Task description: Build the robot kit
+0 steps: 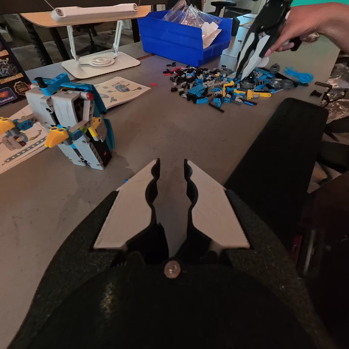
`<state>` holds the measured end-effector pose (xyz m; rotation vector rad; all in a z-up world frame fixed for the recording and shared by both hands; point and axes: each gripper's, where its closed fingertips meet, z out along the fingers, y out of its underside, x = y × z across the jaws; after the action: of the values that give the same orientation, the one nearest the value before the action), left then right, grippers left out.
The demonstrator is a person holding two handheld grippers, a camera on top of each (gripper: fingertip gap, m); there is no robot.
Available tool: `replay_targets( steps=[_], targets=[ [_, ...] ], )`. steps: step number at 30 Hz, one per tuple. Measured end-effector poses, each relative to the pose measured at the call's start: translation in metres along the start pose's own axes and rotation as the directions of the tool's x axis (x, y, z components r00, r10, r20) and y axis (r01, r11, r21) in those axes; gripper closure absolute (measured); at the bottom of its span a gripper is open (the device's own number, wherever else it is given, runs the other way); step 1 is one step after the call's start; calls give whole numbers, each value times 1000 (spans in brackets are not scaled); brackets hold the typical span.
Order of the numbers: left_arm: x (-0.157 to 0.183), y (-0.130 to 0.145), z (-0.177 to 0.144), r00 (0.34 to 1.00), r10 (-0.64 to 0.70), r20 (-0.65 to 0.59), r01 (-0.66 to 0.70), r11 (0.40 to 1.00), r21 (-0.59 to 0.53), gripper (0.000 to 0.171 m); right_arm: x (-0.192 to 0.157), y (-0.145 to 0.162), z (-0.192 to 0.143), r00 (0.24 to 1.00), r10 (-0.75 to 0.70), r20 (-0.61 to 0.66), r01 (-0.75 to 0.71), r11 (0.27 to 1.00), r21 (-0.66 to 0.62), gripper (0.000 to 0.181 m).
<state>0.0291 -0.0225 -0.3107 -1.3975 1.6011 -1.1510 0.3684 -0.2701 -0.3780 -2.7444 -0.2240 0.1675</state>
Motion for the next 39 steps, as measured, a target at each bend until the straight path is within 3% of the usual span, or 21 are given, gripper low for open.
replay_targets(
  steps=[3, 8, 12, 15, 18, 21, 23, 29, 35, 39],
  targets=[
    [1, 2, 1, 1000, 24, 16, -24, 1000, -12, 147, 7, 8, 11, 1000, 9, -3, -9, 997, -78, 159],
    [4, 3, 3, 999, 47, 12, -46, 999, -23, 147, 10, 6, 11, 999, -25, -39, 21, 996, -85, 173],
    [5, 3, 3, 999, 32, -15, -32, 999, -28, 148, -2, -21, -14, 982, -89, -168, 81, 995, -56, 173],
    [0, -3, 3, 1000, -14, -22, 14, 1000, -5, 150, -65, -101, -12, 968, -200, -154, 220, 968, 124, 174],
    [-10, -12, 2, 998, -60, -34, 61, 998, 9, 151, -163, -172, 51, 920, -392, 11, 382, 902, 201, 173],
    [-24, -10, 4, 999, -40, 6, 40, 999, -26, 151, -217, -209, 105, 864, -490, 117, 460, 862, 211, 172],
    [-29, -3, 6, 998, 10, 55, -6, 998, -65, 151, -224, -211, 125, 857, -494, 147, 468, 866, 179, 171],
    [-16, 7, 8, 994, 98, 40, -94, 993, -75, 153, -223, -218, 91, 941, -318, 115, 268, 909, 319, 155],
    [-15, 2, 2, 999, 22, -31, -23, 1000, -16, 152, -242, -212, 98, 989, -117, -88, 142, 912, 384, 181],
    [-18, 1, 1, 999, -28, -46, 28, 1000, -8, 152, -249, -207, 99, 970, -105, -218, 183, 908, 378, 181]
  ],
)
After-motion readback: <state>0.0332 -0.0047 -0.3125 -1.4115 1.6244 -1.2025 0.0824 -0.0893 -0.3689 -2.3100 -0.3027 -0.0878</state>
